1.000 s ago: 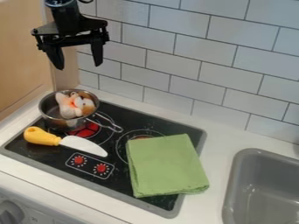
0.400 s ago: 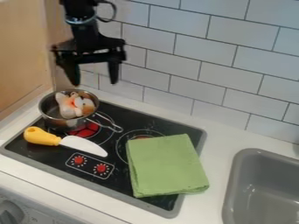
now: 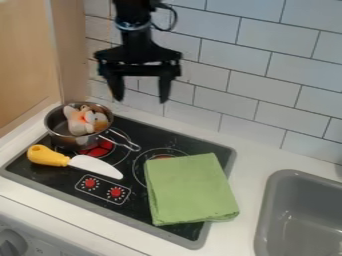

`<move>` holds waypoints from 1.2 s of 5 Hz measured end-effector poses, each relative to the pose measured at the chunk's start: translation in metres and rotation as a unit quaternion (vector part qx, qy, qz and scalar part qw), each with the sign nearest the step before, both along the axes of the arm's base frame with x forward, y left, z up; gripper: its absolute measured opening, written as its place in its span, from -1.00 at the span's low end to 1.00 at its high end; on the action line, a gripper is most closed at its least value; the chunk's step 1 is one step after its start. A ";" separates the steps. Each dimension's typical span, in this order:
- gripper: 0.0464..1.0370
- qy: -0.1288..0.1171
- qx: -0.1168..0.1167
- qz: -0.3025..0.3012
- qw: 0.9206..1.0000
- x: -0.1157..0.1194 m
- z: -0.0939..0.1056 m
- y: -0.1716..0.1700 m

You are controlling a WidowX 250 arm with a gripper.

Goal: Moved the towel to the upper right burner

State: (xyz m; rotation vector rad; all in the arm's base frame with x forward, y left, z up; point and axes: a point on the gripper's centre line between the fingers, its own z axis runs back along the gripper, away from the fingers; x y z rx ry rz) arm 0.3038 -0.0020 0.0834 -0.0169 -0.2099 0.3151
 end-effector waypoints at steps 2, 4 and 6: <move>0.92 0.011 -0.007 -0.039 0.999 -0.026 -0.023 -0.043; 0.92 0.048 0.000 -0.089 0.995 -0.045 -0.055 -0.071; 0.92 0.105 0.003 -0.101 0.989 -0.053 -0.080 -0.076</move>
